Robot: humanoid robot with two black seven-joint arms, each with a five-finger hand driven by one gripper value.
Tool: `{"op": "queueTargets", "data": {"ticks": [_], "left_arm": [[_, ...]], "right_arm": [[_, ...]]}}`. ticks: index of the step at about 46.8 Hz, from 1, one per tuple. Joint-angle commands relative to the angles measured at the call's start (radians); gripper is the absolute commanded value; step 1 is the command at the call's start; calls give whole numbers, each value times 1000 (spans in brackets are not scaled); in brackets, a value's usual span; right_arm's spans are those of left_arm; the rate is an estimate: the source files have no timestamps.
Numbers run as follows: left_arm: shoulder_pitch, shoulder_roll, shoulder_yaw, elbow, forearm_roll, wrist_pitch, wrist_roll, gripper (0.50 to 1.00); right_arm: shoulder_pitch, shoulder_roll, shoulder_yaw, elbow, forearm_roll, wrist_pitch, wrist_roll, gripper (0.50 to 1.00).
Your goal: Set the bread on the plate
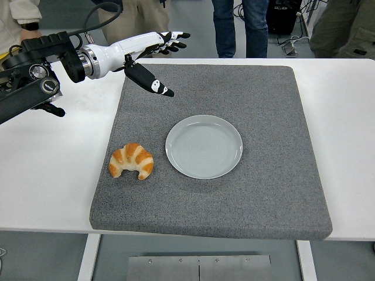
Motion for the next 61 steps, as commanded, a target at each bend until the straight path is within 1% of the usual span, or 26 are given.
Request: {"op": "queueTargets", "data": {"ticks": [1,9,12,14,20,26,36,39,46,54,61], "left_arm": [[7,15,3,-18,39,-2,2,975],[7,38,6,-73,85,-9,6,972],[5,45,36,-107,113,-8,6,968],[1,64,52,-119,139,-8,6,966],[-1,90,63,-132,161,-9,5,965],[4,116,76,-155,231,-9,-3,961],[14,185,95,-216,245,-8,-3,954],[16,193,96,-227,245,-8,-3,954],[65,214,96,-238,248,-6,-3,954],[111,220,96,-245,250,3,-6,954],[145,222,93,-248,300,12,-11,954]], "right_arm": [[0,0,0,0,0,0,0,1000],[0,0,0,0,0,0,0,1000],[0,0,0,0,0,0,0,1000],[0,0,0,0,0,0,0,1000],[0,0,0,0,0,0,1,1000],[0,0,0,0,0,0,0,1000],[0,0,0,0,0,0,0,1000],[0,0,0,0,0,0,0,1000],[0,0,0,0,0,0,0,1000],[0,0,0,0,0,0,1,1000],[-1,0,0,0,0,0,1,1000]]}}
